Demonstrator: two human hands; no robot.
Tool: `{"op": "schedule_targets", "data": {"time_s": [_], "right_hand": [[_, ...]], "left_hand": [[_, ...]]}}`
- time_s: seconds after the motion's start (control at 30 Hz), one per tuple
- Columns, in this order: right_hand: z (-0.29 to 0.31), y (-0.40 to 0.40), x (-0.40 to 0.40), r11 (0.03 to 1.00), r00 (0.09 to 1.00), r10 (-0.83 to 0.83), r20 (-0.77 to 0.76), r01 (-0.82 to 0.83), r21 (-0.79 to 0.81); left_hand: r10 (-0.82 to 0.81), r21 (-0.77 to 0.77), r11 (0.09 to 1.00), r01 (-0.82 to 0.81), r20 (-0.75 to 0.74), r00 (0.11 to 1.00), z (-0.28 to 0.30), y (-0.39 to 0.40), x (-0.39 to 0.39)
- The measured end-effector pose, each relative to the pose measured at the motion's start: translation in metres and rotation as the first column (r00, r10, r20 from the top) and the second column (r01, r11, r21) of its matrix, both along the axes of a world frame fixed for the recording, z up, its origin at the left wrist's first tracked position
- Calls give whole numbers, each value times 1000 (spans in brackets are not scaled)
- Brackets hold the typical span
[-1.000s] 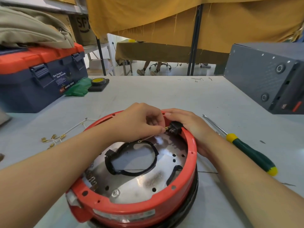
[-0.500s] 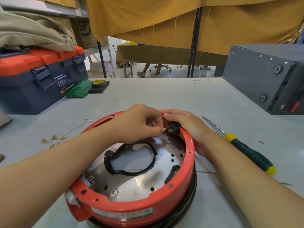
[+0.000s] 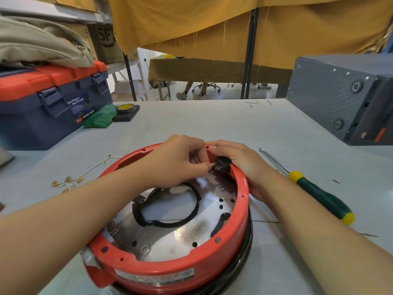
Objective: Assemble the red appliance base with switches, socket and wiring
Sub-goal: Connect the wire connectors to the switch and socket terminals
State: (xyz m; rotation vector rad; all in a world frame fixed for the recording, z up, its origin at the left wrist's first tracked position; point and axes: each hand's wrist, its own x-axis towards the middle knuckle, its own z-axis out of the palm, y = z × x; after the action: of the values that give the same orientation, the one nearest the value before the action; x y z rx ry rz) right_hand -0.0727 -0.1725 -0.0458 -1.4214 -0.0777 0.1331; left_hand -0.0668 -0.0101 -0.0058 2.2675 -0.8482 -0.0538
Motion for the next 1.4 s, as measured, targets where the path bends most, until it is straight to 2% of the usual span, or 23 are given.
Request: {"op": "schedule_targets", "data": {"time_s": [0.3,0.53,1.07,1.17,1.3,1.4], "right_hand": [[-1,-1,1,998,998,53,19,-53,19],[-1,0,0,989,995,97,7,-97,111],[-3,-1,0,991,995,94,21,-96,97],[-4,-1,2,998,998,53,32,-54,45],[-2,-2,2,995,998,-26,52,31,-99],[-1,-2,2,991,997,-49,59,56,-125]], "left_hand": [[3,-9,1000,-2,69,998,-3,-3,-3],[6,-14,1000,-5,96,995,-4,-4,-4],[-2,16,1000,0,106,994,0,-8,-8],[-8,18,1000,7,53,999,2,-6,-6],[-7,13,1000,8,-46,999,5,1,-3],[-18,30,999,20,-54,998,5,2,-3]]}}
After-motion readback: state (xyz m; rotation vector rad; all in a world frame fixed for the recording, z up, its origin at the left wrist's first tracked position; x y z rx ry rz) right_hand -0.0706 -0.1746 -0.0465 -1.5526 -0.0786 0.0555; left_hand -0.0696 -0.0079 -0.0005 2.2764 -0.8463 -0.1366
